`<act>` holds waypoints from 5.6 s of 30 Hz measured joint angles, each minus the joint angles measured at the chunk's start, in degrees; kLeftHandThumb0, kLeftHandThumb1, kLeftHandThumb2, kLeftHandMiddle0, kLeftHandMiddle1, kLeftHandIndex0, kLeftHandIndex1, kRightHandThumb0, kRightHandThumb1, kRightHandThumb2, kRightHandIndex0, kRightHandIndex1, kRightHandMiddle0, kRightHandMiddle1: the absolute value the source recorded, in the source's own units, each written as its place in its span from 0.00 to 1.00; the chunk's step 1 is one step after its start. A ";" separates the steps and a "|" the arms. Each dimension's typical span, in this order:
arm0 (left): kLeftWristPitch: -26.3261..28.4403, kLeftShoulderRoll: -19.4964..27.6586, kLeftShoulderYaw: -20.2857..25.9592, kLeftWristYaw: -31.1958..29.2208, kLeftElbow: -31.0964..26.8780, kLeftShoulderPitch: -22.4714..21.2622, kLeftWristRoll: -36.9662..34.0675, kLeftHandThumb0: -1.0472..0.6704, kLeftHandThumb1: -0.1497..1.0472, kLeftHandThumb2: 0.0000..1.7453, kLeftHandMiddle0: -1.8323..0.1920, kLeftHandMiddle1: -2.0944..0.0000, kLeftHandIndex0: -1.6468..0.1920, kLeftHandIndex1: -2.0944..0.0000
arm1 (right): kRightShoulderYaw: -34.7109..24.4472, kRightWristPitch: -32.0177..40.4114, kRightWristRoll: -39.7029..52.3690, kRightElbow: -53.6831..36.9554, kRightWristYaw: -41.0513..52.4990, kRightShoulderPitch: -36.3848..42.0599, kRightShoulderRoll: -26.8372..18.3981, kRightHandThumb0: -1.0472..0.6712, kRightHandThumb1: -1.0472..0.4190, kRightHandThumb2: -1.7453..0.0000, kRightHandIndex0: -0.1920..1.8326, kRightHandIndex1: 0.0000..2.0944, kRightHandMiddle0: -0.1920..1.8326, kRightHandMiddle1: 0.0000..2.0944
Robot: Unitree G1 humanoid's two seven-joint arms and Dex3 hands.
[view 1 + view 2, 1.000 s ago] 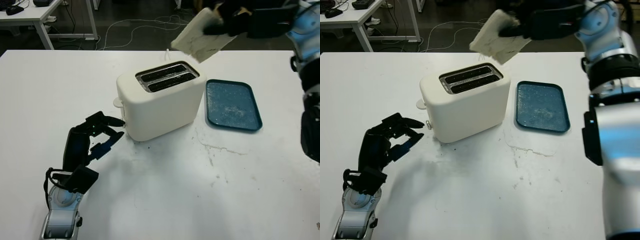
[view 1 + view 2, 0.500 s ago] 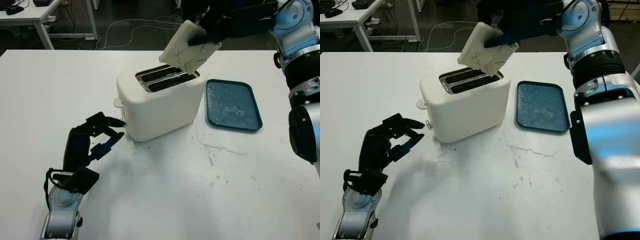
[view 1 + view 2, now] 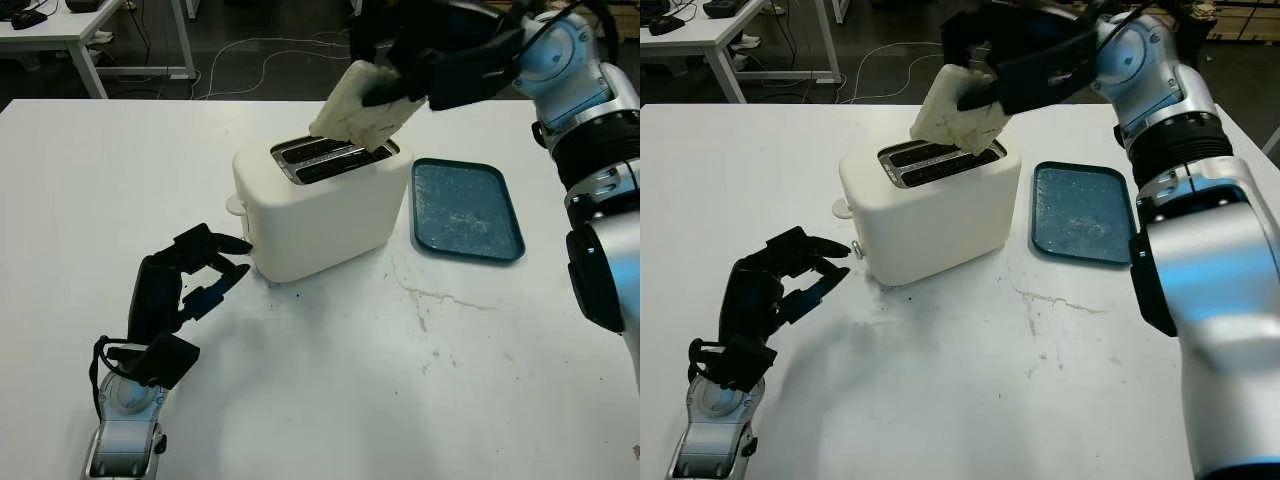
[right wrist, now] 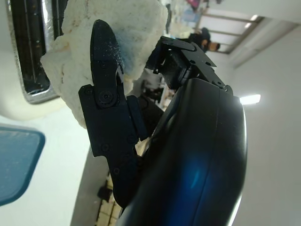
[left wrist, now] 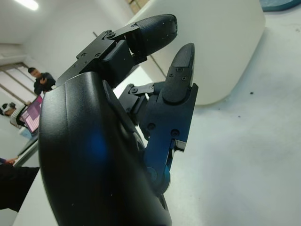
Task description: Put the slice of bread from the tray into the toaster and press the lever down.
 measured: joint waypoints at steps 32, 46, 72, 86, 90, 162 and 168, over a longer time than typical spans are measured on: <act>-0.09 -0.24 -0.11 0.61 0.04 0.01 0.47 0.48 0.89 0.02 0.55 0.39 0.50 0.57 | 1.52 1.03 -1.15 2.29 3.01 2.36 2.12 0.31 0.09 0.83 0.66 0.83 0.54 0.83; -0.19 -0.23 -0.11 0.62 0.37 0.01 0.57 0.47 0.89 0.01 0.55 0.39 0.50 0.57 | 4.88 -1.28 -4.98 1.79 -1.91 2.30 1.76 0.32 0.09 0.86 0.65 0.83 0.54 0.83; -0.22 -0.44 -0.63 0.97 0.38 0.01 0.60 0.47 0.89 0.01 0.55 0.37 0.50 0.57 | 8.82 -3.71 -9.36 -1.56 -3.51 2.33 -0.75 0.09 0.13 1.00 0.15 0.34 0.37 0.00; -0.59 -0.05 -0.70 0.78 0.61 -0.07 0.08 0.47 0.89 0.02 0.56 0.38 0.50 0.57 | 0.51 -4.62 -3.56 -1.70 -12.60 6.38 -1.58 0.25 0.15 1.00 0.32 0.23 0.44 0.01; -0.64 0.65 0.64 0.85 0.46 -0.23 0.03 0.47 0.88 0.01 0.55 0.39 0.49 0.57 | -5.62 -8.06 2.15 -2.06 -18.06 11.84 -1.74 0.27 0.11 0.99 0.44 0.22 0.49 0.02; -15.00 34.64 -7.53 -6.42 24.79 -36.84 25.72 0.38 0.86 0.01 0.34 0.52 0.14 0.98 | -20.96 14.65 29.83 -47.64 -18.75 68.92 20.69 0.34 0.13 1.00 0.68 0.09 0.65 0.00; -12.93 33.85 -7.52 -7.39 24.14 -36.83 23.54 0.40 0.89 0.01 0.40 0.42 0.16 1.00 | -20.88 14.79 30.06 -47.64 -17.79 68.94 20.82 0.35 0.13 1.00 0.69 0.09 0.65 0.00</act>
